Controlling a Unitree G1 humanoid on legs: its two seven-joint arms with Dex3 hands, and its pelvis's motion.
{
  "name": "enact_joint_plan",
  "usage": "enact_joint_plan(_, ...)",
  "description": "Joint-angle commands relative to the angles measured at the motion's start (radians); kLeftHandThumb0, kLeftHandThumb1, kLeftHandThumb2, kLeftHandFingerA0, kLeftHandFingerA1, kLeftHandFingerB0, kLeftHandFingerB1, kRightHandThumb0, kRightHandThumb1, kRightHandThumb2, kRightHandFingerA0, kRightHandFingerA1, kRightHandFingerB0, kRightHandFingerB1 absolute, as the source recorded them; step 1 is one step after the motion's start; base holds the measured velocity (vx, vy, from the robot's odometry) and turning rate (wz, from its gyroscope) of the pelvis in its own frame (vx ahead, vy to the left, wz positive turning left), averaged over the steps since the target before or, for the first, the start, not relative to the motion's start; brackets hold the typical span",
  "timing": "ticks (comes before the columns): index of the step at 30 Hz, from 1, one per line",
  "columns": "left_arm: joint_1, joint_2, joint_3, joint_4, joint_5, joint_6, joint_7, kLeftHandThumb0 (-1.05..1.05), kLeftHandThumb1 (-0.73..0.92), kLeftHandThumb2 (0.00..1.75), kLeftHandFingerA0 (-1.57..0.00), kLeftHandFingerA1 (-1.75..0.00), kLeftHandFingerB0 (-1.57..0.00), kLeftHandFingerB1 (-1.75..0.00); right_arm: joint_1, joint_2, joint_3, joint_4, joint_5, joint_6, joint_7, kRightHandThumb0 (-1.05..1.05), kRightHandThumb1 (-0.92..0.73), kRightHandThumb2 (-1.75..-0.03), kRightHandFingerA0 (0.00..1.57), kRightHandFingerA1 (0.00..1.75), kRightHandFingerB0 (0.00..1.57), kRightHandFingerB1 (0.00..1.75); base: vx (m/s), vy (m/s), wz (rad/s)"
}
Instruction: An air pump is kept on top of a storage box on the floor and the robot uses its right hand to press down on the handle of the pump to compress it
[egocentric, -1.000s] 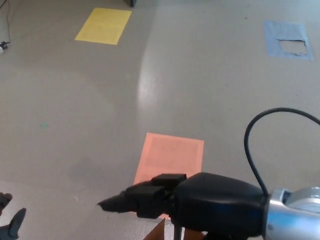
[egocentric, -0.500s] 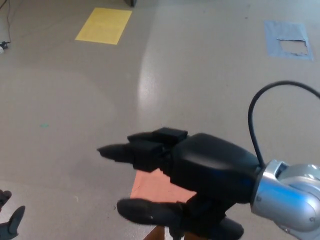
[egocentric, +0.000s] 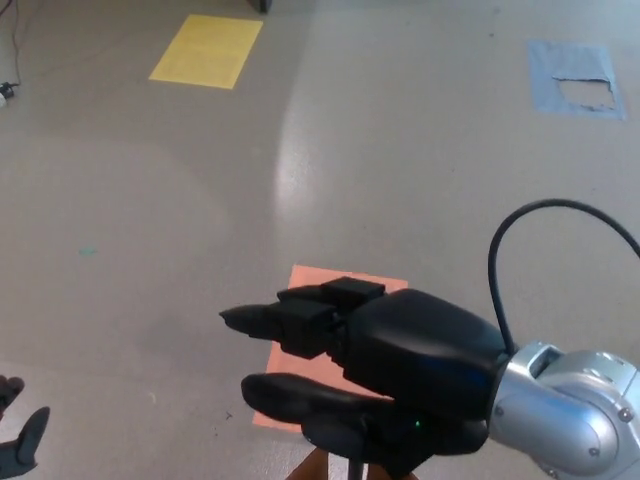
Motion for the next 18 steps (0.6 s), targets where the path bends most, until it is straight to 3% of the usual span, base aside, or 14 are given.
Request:
enact_joint_plan(1, 0.013, 0.026, 0.003, 0.004, 0.01, -0.021, -0.007, -0.82, 0.83, 1.11, -0.05, -0.22, -0.05, -0.16, 0.034, 0.006, -0.01, 0.007, -0.048, -0.029, 0.03, -0.85, -0.82, -1.14, 0.0, 0.18, 0.0, 0.17, 0.0, 0.0, 0.0)
enact_joint_plan(9, 0.006, 0.03, 0.0, 0.006, 0.014, -0.016, -0.01, -0.81, 0.82, 1.09, -0.07, -0.28, -0.07, -0.17, 0.085, 0.01, -0.014, 0.035, -0.068, -0.049, 0.033, -0.81, -0.78, -1.11, 0.0, 0.2, 0.0, 0.2, 0.0, 0.0, 0.0)
enact_joint_plan(15, -0.001, 0.033, 0.02, 0.004, -0.003, -0.023, -0.009, -0.78, 0.79, 1.08, -0.07, -0.34, -0.06, -0.21, 0.098, 0.026, -0.027, 0.198, -0.08, -0.11, 0.002, -0.79, -0.78, -1.14, 0.0, 0.23, 0.0, 0.23, 0.0, 0.0, 0.0)
enact_joint_plan(16, 0.0, 0.035, 0.025, 0.004, -0.007, -0.023, -0.015, -0.79, 0.78, 1.08, -0.07, -0.4, -0.07, -0.22, 0.1, 0.041, -0.025, 0.27, -0.079, -0.109, -0.008, -0.86, -0.77, -0.95, 0.0, 0.12, 0.0, 0.13, 0.0, 0.0, 0.0)
enact_joint_plan(17, 0.0, 0.036, 0.028, 0.005, -0.007, -0.024, -0.018, -0.79, 0.78, 1.08, -0.07, -0.4, -0.07, -0.22, 0.102, 0.05, -0.026, 0.302, -0.08, -0.113, -0.012, -0.86, -0.77, -0.95, 0.0, 0.12, 0.0, 0.13, 0.0, 0.0, 0.0)
enact_joint_plan(18, 0.01, 0.034, 0.031, 0.005, -0.009, -0.025, -0.025, -0.79, 0.79, 1.08, -0.07, -0.38, -0.07, -0.21, 0.113, 0.056, -0.018, 0.325, -0.086, -0.111, -0.015, -0.78, -0.92, -0.74, 0.0, 0.1, 0.0, 0.11, 0.0, 0.0, 0.0)
